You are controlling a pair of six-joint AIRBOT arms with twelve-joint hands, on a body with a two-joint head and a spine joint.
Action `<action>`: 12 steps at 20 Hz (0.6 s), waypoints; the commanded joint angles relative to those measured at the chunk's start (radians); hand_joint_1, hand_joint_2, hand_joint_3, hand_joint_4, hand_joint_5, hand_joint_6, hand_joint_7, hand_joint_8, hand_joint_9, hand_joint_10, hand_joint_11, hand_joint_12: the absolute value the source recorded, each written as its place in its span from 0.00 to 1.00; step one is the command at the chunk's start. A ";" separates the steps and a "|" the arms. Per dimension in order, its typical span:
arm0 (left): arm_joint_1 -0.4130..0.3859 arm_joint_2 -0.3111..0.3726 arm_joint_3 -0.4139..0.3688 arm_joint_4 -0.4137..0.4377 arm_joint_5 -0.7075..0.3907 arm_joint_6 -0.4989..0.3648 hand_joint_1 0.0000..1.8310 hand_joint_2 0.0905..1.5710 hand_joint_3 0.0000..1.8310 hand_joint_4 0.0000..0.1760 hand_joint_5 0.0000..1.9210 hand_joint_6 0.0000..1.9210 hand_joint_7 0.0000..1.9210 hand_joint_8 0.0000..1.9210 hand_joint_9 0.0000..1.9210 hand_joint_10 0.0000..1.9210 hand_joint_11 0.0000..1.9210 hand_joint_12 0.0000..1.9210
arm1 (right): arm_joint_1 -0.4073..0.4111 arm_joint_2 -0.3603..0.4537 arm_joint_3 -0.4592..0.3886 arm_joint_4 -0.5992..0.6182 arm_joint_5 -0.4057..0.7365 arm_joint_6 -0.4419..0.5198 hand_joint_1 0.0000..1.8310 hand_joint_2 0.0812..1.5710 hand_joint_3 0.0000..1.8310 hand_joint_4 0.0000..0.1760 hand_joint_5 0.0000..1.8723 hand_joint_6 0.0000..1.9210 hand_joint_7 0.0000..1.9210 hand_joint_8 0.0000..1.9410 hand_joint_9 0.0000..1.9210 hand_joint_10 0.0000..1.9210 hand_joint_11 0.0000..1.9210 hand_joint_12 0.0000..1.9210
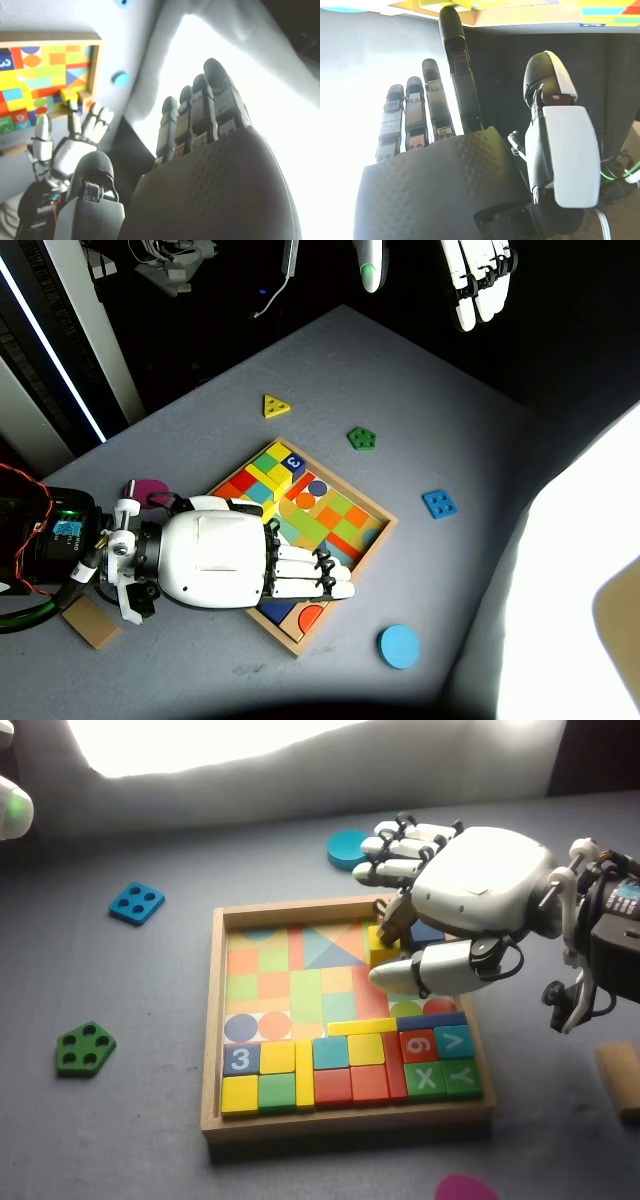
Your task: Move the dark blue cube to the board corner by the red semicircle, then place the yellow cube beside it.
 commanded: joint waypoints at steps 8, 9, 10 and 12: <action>-0.014 -0.001 -0.004 0.045 -0.086 0.000 0.00 0.79 0.00 0.09 0.06 0.00 0.04 0.00 0.03 0.00 0.00 0.24 | 0.006 0.028 0.017 0.009 0.019 -0.008 0.01 0.75 0.00 0.00 0.49 0.00 0.11 0.00 0.02 0.00 0.00 0.00; -0.013 0.000 -0.005 0.044 -0.086 0.000 0.00 0.79 0.00 0.09 0.06 0.00 0.04 0.00 0.04 0.00 0.00 0.24 | 0.006 0.031 0.017 0.009 0.020 -0.008 0.02 0.75 0.00 0.00 0.49 0.00 0.10 0.00 0.01 0.00 0.00 0.00; -0.012 0.000 -0.006 0.044 -0.086 0.000 0.00 0.79 0.00 0.09 0.06 0.00 0.04 0.00 0.03 0.00 0.00 0.22 | 0.007 0.033 0.017 0.010 0.025 -0.008 0.01 0.75 0.00 0.00 0.49 0.00 0.10 0.00 0.01 0.00 0.00 0.00; -0.009 0.000 -0.007 0.042 -0.086 -0.001 0.00 0.79 0.00 0.13 0.06 0.00 0.04 0.00 0.04 0.00 0.00 0.24 | 0.009 0.033 0.017 0.011 0.038 -0.004 0.01 0.75 0.00 0.00 0.49 0.00 0.11 0.00 0.02 0.00 0.00 0.00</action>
